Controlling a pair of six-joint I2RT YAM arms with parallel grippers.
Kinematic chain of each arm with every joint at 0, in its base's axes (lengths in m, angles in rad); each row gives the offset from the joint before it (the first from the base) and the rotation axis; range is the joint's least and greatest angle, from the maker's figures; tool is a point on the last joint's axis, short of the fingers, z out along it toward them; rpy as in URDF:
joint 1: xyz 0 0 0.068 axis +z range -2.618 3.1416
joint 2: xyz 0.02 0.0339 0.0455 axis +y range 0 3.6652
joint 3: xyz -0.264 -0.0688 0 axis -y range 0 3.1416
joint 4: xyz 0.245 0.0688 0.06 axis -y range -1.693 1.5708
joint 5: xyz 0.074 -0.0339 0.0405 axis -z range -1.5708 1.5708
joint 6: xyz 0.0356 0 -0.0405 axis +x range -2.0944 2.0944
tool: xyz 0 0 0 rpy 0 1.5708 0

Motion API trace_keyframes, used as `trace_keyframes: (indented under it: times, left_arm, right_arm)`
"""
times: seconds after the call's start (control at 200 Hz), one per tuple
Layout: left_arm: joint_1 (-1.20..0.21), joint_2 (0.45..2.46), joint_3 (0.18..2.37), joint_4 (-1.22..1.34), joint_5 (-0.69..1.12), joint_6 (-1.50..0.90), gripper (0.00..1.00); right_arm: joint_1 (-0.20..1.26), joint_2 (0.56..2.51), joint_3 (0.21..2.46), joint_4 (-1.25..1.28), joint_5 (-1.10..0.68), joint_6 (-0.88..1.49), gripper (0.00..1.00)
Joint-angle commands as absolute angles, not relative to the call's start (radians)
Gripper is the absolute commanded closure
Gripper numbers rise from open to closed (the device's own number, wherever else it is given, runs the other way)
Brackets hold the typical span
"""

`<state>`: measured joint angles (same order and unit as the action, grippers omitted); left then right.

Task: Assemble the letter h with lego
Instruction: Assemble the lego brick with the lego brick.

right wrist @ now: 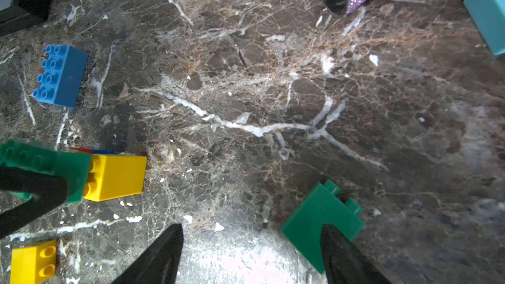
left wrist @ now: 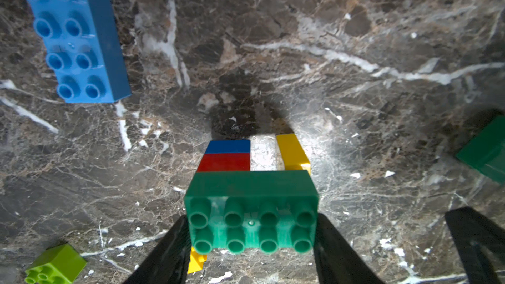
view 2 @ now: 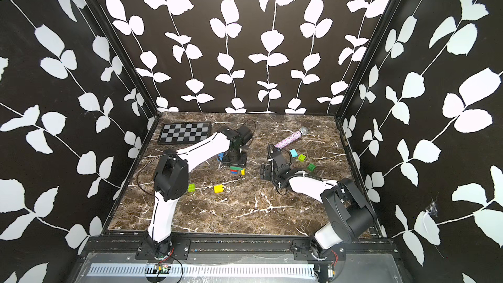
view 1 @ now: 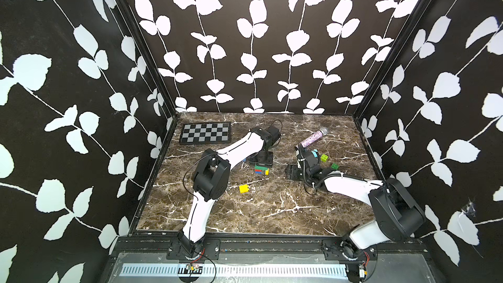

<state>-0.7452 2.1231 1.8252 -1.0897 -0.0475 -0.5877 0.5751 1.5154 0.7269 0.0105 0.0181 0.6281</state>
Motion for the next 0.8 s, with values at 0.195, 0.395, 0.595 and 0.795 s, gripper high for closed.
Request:
trace_keyframes:
  times: [0.195,0.395,0.595,0.795]
  left_arm:
    - [-0.744,2.081,1.81,-1.084,0.0,-0.595,1.0]
    - [-0.742,2.092,1.814,-1.086,-0.014,-0.588,1.0]
    - [-0.74,2.119,1.824,-1.105,-0.018,-0.567,1.0]
    - [-0.741,2.159,1.845,-1.153,-0.019,-0.551,1.0]
  right_arm:
    - [0.578,1.51,0.758,0.012,0.01,0.634,0.22]
    - [0.579,1.515,0.762,0.01,0.006,0.633,0.22]
    - [0.579,1.515,0.762,0.009,0.005,0.63,0.22]
    - [0.58,1.513,0.764,0.009,0.007,0.629,0.22]
